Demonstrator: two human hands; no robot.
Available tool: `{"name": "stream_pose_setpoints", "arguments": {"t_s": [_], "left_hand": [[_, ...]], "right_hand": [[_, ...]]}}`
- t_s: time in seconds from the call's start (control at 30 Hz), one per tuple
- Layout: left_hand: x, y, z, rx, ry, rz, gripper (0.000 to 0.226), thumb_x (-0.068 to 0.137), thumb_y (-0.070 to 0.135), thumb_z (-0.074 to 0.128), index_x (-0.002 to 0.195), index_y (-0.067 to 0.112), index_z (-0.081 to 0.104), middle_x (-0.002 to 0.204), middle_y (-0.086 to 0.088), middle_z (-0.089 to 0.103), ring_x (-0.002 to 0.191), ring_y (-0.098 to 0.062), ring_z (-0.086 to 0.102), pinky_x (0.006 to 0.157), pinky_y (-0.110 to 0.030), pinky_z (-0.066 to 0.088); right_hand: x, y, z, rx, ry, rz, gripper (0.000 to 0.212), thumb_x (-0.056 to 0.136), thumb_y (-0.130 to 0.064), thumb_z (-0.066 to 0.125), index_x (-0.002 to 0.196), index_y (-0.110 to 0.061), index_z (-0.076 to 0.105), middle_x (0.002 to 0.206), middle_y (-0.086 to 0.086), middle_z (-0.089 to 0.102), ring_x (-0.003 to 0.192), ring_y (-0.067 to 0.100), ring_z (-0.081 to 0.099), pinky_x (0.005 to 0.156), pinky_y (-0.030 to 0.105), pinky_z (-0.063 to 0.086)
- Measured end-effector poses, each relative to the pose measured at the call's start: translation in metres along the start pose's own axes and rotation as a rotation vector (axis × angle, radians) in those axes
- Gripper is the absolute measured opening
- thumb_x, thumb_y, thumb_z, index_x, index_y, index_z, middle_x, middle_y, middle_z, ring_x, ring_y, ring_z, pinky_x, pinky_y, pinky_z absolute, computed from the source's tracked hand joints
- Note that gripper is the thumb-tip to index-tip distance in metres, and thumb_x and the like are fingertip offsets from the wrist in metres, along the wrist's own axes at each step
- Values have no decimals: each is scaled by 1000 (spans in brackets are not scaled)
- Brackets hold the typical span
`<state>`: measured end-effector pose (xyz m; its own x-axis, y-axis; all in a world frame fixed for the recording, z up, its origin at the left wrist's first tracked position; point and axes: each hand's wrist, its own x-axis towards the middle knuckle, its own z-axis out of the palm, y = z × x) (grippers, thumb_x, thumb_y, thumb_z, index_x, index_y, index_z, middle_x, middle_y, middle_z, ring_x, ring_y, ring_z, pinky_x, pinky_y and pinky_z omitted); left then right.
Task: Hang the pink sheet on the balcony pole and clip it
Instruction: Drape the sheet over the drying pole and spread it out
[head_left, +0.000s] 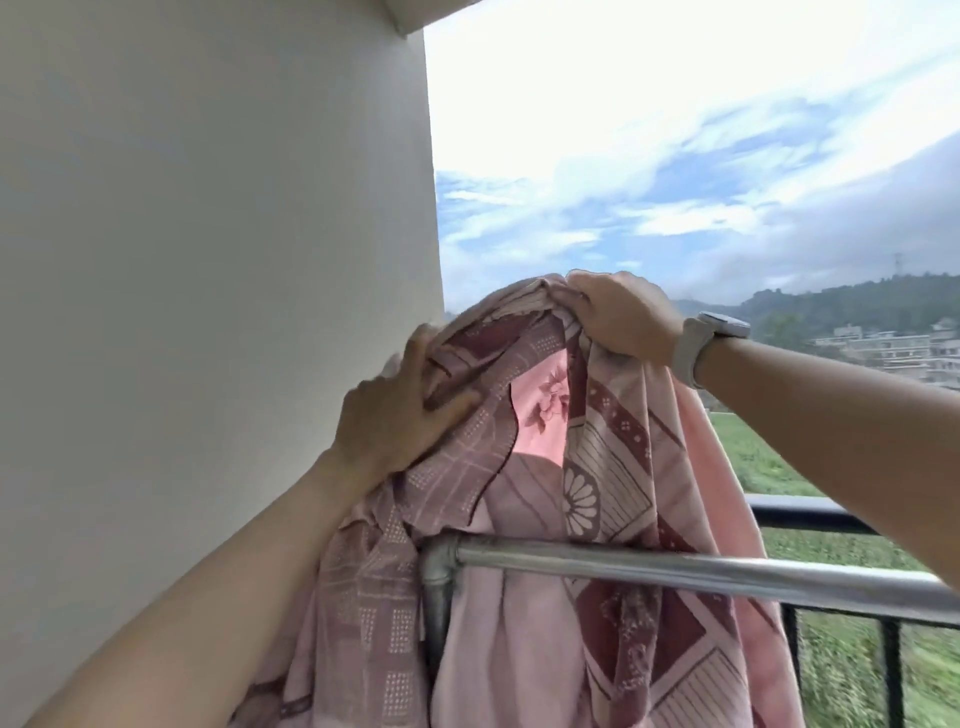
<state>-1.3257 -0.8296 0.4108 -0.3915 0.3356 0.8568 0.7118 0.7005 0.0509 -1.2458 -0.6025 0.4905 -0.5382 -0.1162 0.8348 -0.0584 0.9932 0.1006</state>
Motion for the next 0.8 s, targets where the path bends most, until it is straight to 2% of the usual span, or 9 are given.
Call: {"name": "stream_pose_setpoints", "arguments": {"t_s": [0.1, 0.2, 0.3, 0.37, 0.47, 0.53, 0.6, 0.67, 0.8], "left_hand": [[-31, 5, 4, 165, -156, -105, 111, 48, 95, 20, 137, 39, -14, 128, -9, 40, 96, -33, 60, 78, -38, 48], [-42, 14, 16, 38, -152, -253, 113, 44, 97, 19, 133, 42, -23, 150, -1, 9, 126, -38, 38, 92, -50, 41], [-42, 31, 28, -130, -107, -278, 113, 52, 90, 37, 134, 41, -24, 154, 0, -11, 137, -40, 15, 103, -59, 27], [-42, 31, 32, -172, -83, -296, 106, 68, 69, 53, 137, 39, -21, 154, -7, -7, 136, -41, 19, 104, -58, 29], [-52, 8, 34, -143, -76, -297, 88, 82, 44, 57, 141, 40, -8, 151, -10, 14, 119, -41, 46, 91, -50, 43], [-61, -11, 33, -113, -75, -228, 78, 83, 31, 57, 141, 36, 6, 139, -13, 37, 103, -39, 56, 81, -45, 48], [-67, -29, 36, -119, -93, -178, 70, 82, 20, 57, 140, 29, 19, 120, -14, 55, 94, -37, 60, 77, -43, 51], [-67, -43, 41, -60, -148, -166, 58, 84, 17, 55, 136, 23, 30, 113, -13, 61, 93, -37, 61, 76, -43, 51], [-52, -66, 46, 194, -220, -245, 31, 88, 26, 50, 118, 18, 49, 110, -10, 55, 92, -35, 59, 71, -38, 46]], "right_hand": [[2, -23, 5, 49, -18, 14, 36, 96, -39, 30, 76, -15, 46, 73, 8, 58, 64, 27, 53, 58, 34, 45], [7, -48, 13, 92, -64, 31, 39, 96, -36, 32, 78, -9, 52, 61, 1, 50, 57, 24, 51, 48, 28, 37], [7, -62, 22, 102, -95, -5, 41, 96, -35, 32, 69, -10, 49, 55, 0, 47, 48, 18, 45, 44, 26, 34], [6, -63, 24, 127, -86, -29, 44, 96, -36, 32, 67, -9, 48, 52, 0, 46, 43, 15, 42, 41, 25, 31], [6, -49, 24, 116, -83, -22, 45, 96, -37, 31, 68, -8, 49, 53, 2, 48, 46, 19, 46, 44, 28, 38], [4, -36, 26, 108, -88, -41, 45, 96, -39, 32, 70, -8, 50, 59, 7, 55, 51, 25, 52, 51, 35, 46], [-1, -25, 31, 103, -77, -105, 43, 95, -40, 33, 72, -9, 52, 63, 10, 59, 51, 25, 53, 51, 33, 46], [-6, -17, 39, 77, -62, -170, 39, 95, -38, 35, 78, -10, 56, 63, 10, 60, 47, 21, 49, 48, 28, 39], [-15, -9, 62, 33, -93, -252, 33, 96, -33, 36, 93, -7, 55, 61, 9, 59, 43, 17, 44, 48, 25, 37]]}}
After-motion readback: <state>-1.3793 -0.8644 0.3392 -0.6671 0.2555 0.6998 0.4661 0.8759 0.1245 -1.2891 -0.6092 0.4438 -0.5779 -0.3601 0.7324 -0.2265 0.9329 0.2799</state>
